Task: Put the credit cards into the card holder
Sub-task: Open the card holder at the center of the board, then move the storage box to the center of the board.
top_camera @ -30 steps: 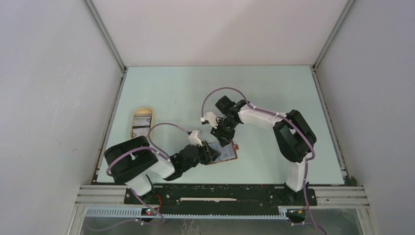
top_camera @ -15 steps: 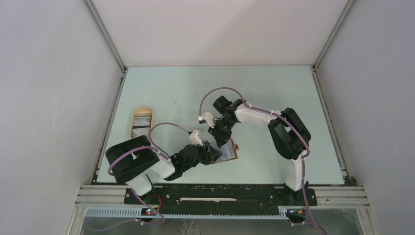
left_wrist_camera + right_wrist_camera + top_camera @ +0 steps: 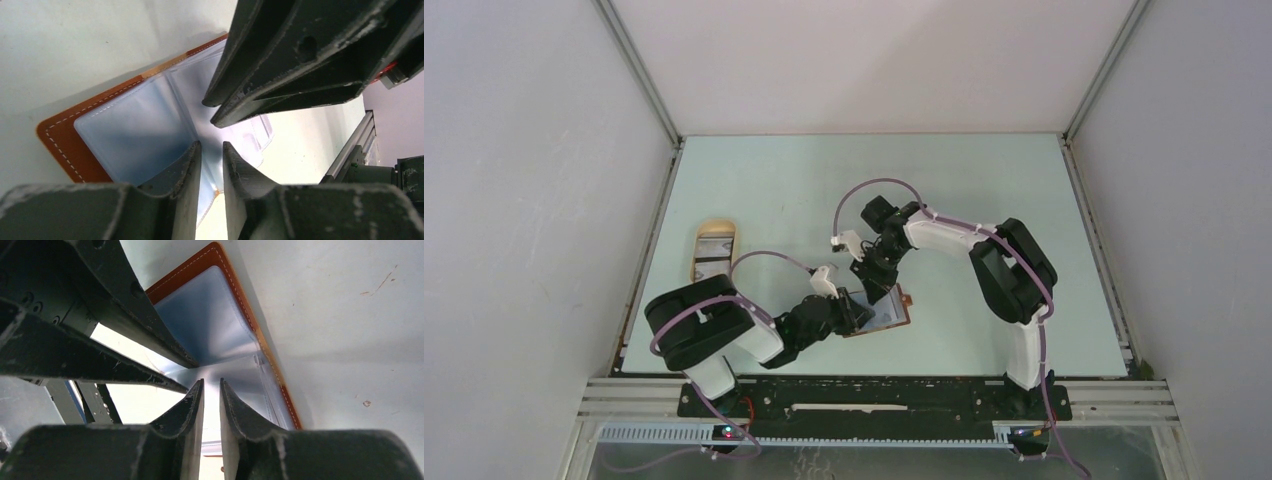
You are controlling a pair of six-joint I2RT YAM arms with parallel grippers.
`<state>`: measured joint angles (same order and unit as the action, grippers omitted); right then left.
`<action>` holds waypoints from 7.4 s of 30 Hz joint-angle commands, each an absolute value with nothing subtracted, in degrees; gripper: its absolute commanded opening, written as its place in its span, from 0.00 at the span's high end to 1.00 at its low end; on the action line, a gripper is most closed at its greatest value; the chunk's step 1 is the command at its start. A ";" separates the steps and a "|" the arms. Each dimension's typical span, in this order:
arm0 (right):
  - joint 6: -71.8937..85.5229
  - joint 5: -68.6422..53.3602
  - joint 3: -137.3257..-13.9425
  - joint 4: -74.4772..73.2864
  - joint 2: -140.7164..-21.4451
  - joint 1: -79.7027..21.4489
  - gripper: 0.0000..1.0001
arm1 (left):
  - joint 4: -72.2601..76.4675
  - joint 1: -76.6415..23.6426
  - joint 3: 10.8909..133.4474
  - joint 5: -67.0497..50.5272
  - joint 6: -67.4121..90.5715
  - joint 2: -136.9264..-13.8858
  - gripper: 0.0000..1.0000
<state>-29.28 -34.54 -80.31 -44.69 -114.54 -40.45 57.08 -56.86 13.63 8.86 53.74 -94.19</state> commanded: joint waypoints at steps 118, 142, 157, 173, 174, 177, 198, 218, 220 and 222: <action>-40.63 -45.76 -75.61 -43.48 -84.64 -35.28 0.48 | 17.21 -52.31 10.82 10.62 47.71 -49.02 0.24; -35.43 -56.06 -73.65 -49.28 -85.04 -27.09 0.13 | 24.06 -48.21 23.00 5.44 52.76 -81.80 0.85; -37.67 -55.94 -73.64 -51.67 -84.89 -21.54 0.15 | 23.48 -43.98 37.42 3.89 47.51 -94.20 0.92; -35.24 -50.62 -72.51 -48.45 -75.33 -22.74 0.15 | -13.85 -39.47 38.58 15.84 24.13 -58.03 0.24; -33.96 -50.55 -72.51 -47.65 -74.79 -22.84 0.14 | -14.76 -37.71 38.65 15.67 24.12 -55.01 0.16; -30.60 -52.62 -72.51 -46.01 -73.82 -22.96 0.12 | -16.29 -29.13 38.48 11.67 26.49 -49.75 0.01; -35.07 -55.19 -70.38 -49.36 -80.39 -20.04 0.15 | 7.16 13.77 21.38 -1.58 57.04 -50.52 0.11; -35.89 -55.03 -70.36 -50.17 -80.42 -19.86 0.16 | 15.71 18.25 24.16 -1.82 58.27 -70.73 0.25; -36.03 -54.86 -70.41 -50.22 -80.51 -19.91 0.16 | 17.08 18.41 24.45 -1.92 58.29 -71.81 0.24; -36.20 -55.00 -70.40 -50.31 -80.67 -19.86 0.16 | 18.63 18.55 24.58 -2.73 58.23 -73.09 0.25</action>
